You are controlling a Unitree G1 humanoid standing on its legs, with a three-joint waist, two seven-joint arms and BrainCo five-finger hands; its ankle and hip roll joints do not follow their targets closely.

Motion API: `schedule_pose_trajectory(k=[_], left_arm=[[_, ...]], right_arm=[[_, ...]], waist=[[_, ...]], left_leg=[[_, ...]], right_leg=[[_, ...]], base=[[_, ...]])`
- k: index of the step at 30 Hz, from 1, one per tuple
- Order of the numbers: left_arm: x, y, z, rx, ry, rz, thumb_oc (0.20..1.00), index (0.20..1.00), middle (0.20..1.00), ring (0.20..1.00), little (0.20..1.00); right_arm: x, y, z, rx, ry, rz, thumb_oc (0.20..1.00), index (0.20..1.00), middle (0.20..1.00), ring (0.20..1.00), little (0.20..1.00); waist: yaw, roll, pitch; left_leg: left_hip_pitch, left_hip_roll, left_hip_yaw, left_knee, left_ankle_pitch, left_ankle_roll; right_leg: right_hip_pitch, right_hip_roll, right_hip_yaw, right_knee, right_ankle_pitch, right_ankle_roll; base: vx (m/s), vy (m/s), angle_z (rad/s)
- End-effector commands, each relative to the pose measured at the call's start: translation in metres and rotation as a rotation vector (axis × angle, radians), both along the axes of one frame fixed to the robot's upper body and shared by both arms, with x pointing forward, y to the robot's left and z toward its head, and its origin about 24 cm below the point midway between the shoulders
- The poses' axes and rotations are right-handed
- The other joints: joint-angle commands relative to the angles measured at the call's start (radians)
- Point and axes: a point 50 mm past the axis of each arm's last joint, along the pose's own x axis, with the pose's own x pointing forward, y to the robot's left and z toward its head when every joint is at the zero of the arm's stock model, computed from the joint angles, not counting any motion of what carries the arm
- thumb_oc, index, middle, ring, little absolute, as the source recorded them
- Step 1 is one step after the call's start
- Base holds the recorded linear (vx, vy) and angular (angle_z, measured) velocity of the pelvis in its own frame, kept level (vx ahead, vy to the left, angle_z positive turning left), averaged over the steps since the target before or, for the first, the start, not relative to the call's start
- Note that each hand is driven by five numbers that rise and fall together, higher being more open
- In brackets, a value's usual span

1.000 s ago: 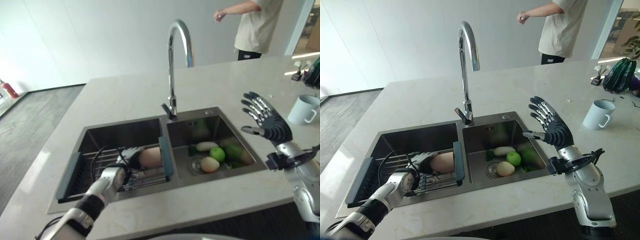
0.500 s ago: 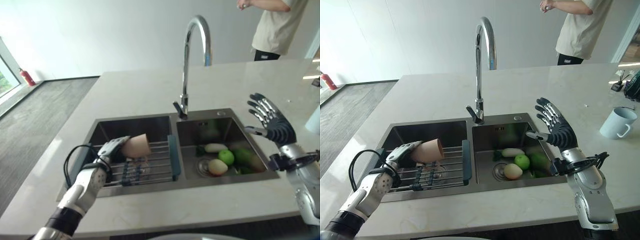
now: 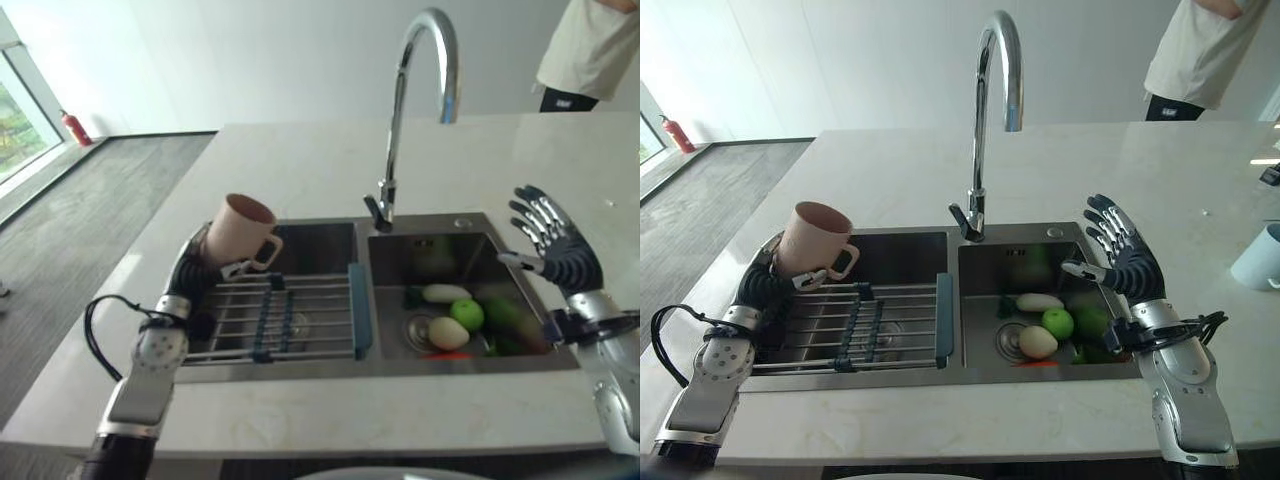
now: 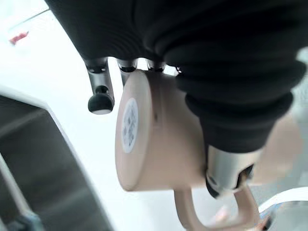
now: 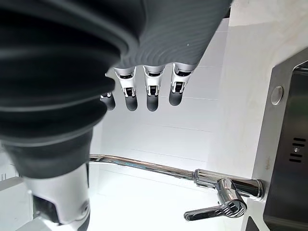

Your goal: Place the dishes in the dishwasher.

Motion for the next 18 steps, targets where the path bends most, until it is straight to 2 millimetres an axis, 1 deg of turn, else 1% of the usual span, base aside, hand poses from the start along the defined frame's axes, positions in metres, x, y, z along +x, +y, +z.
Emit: schedule_pose_trajectory(k=[1,2,5,9,10,13,15,16,17,18], left_arm=[[0.004,-0.003,0.045,-0.199,-0.234,-0.134,0.200,0.200,0.200,0.200,0.200],[0.003,-0.004,0.045,-0.223,-0.236,-0.142,0.200,0.200,0.200,0.200,0.200],[0.003,-0.012,0.042,-0.426,-0.236,-0.222,0.200,0.200,0.200,0.200,0.200],[0.002,-0.019,0.040,-0.595,-0.250,-0.293,0.200,0.200,0.200,0.200,0.200],[0.001,-0.022,0.039,-0.665,-0.257,-0.316,0.200,0.200,0.200,0.200,0.200],[-0.002,-0.027,0.037,-0.765,-0.268,-0.354,0.200,0.200,0.200,0.200,0.200],[-0.007,-0.029,0.037,-0.820,-0.279,-0.392,0.200,0.200,0.200,0.200,0.200],[-0.008,-0.031,0.037,-0.858,-0.286,-0.442,0.200,0.200,0.200,0.200,0.200],[-0.009,-0.033,0.037,-0.867,-0.290,-0.455,0.200,0.200,0.200,0.200,0.200],[-0.010,-0.035,0.038,-0.887,-0.301,-0.484,0.200,0.200,0.200,0.200,0.200]], right_arm=[[-0.005,0.003,0.029,0.005,-0.204,-0.027,1.000,1.000,1.000,1.000,1.000],[-0.005,0.003,0.029,0.007,-0.204,-0.026,1.000,1.000,1.000,1.000,1.000],[-0.005,0.003,0.028,0.024,-0.207,-0.020,1.000,1.000,1.000,1.000,1.000],[-0.003,0.007,0.026,0.032,-0.202,-0.004,1.000,1.000,1.000,1.000,1.000],[-0.003,0.008,0.026,0.033,-0.200,0.007,1.000,1.000,1.000,1.000,1.000],[-0.003,0.012,0.026,0.036,-0.197,0.035,1.000,1.000,1.000,1.000,1.000],[-0.006,0.012,0.026,0.000,-0.195,0.038,1.000,1.000,1.000,1.000,1.000],[-0.008,0.009,0.029,-0.018,-0.203,0.019,1.000,1.000,1.000,1.000,1.000],[-0.008,0.008,0.031,-0.020,-0.207,0.011,1.000,1.000,1.000,1.000,1.000],[-0.008,0.005,0.035,-0.028,-0.220,-0.002,1.000,1.000,1.000,1.000,1.000]], waist=[[0.006,-0.016,0.018],[0.006,-0.016,0.018],[0.011,-0.013,0.019],[0.015,-0.007,0.019],[0.019,-0.004,0.022],[0.030,0.001,0.031],[0.034,0.007,0.042],[0.036,0.006,0.055],[0.036,0.005,0.058],[0.037,0.001,0.064]], left_leg=[[0.035,0.004,-0.034,0.009,-0.087,0.012],[0.034,0.005,-0.035,0.009,-0.086,0.012],[0.031,0.015,-0.039,0.009,-0.077,0.005],[0.028,0.029,-0.043,0.009,-0.066,-0.004],[0.026,0.036,-0.048,0.009,-0.057,-0.010],[0.010,0.058,-0.064,0.009,-0.030,-0.029],[-0.030,0.081,-0.067,0.009,0.011,-0.049],[-0.064,0.095,-0.046,0.009,0.034,-0.061],[-0.068,0.095,-0.039,0.009,0.034,-0.060],[-0.056,0.086,-0.015,0.009,0.032,-0.055]], right_leg=[[0.096,0.008,-0.035,0.007,-0.134,0.018],[0.096,0.009,-0.036,0.007,-0.134,0.017],[0.095,0.018,-0.041,0.007,-0.138,0.007],[0.094,0.030,-0.041,0.007,-0.143,-0.003],[0.094,0.038,-0.039,0.007,-0.145,-0.010],[0.095,0.057,-0.045,0.007,-0.152,-0.024],[0.097,0.068,-0.049,0.007,-0.160,-0.030],[0.102,0.071,-0.067,0.007,-0.163,-0.031],[0.102,0.071,-0.074,0.007,-0.164,-0.031],[0.099,0.068,-0.090,0.007,-0.164,-0.034]], base=[[-0.03,-0.126,0.07],[-0.04,-0.135,0.08],[-0.06,-0.152,0.10],[-0.06,-0.154,0.14],[-0.05,-0.180,0.09],[-0.06,-0.203,0.09],[-0.11,-0.144,0.16],[-0.14,-0.086,0.38],[-0.19,-0.048,0.69],[-0.22,0.007,0.77]])
